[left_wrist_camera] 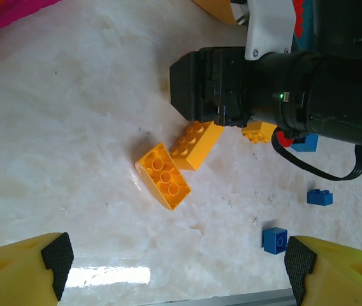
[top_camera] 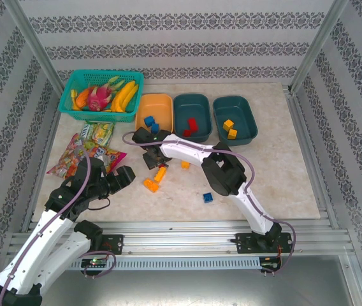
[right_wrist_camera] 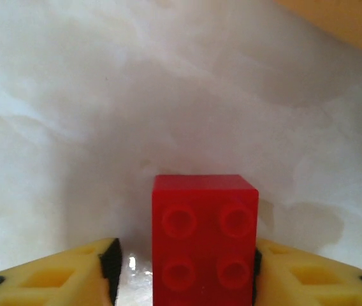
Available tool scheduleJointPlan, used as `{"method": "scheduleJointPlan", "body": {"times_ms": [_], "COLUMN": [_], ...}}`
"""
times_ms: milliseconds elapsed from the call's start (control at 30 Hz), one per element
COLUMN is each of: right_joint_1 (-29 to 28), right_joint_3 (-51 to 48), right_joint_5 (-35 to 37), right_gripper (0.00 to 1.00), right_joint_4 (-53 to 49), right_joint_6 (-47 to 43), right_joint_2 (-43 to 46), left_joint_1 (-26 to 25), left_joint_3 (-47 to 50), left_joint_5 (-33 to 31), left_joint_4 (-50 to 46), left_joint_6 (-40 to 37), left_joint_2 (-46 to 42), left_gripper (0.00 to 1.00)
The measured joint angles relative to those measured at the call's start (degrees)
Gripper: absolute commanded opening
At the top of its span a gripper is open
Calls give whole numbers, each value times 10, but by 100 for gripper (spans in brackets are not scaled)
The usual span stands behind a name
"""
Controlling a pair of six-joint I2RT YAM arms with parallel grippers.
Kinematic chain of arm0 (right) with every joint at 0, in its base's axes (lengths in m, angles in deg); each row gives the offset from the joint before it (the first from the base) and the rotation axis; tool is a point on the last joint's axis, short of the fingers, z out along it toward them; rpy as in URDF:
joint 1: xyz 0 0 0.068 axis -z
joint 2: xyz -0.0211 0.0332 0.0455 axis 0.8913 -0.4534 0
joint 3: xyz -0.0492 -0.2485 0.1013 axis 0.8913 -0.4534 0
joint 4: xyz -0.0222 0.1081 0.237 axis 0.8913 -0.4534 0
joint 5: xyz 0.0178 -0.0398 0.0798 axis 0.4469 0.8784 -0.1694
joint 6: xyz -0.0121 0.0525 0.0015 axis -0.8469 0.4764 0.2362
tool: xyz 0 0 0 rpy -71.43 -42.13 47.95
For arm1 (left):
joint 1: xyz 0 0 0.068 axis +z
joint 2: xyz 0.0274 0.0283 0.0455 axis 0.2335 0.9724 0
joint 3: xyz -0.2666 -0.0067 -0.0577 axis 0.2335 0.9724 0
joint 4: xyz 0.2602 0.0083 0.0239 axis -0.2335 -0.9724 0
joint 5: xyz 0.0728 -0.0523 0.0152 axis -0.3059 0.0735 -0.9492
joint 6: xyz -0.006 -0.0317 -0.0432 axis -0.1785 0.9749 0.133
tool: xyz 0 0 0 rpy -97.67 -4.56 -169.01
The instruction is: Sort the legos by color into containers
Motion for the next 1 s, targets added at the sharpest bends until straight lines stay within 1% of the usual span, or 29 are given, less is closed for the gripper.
{"method": "scheduleJointPlan", "body": {"times_ms": [200,233,367,433,500,600,700,833,900,1000], "right_joint_1": [0,0,0,0,3,20,65,165,215,285], "right_joint_3": [4,4,3,-14,-50,-111,-155,-207,-223,-241], "right_joint_5": [1,2,5,5,5,4,3,5,5,4], "right_gripper": [26,25,25,25,25,25,25,25,25,24], "right_joint_4": [-3,-3,-2,5,17,35,57,81,83,82], "right_joint_6": [-9,-10,-12,-11,-9,1,14,24,23,23], "right_joint_2": [0,0,5,26,70,169,271,371,387,384], "left_joint_1": [0,0,0,0,0,-1,-5,-31,-47,-67], "left_joint_3": [-1,-1,-1,-11,-43,-112,-177,-258,-291,-333], "left_joint_5": [0,0,0,1,1,7,15,27,31,42], "left_joint_4": [-3,-3,-2,-4,-7,1,36,81,106,143], "left_joint_6": [1,1,1,-2,-12,-32,-49,-66,-72,-75], "left_joint_2": [0,0,2,14,45,111,186,294,345,422], "left_gripper": [87,87,85,85,85,85,85,86,86,85]}}
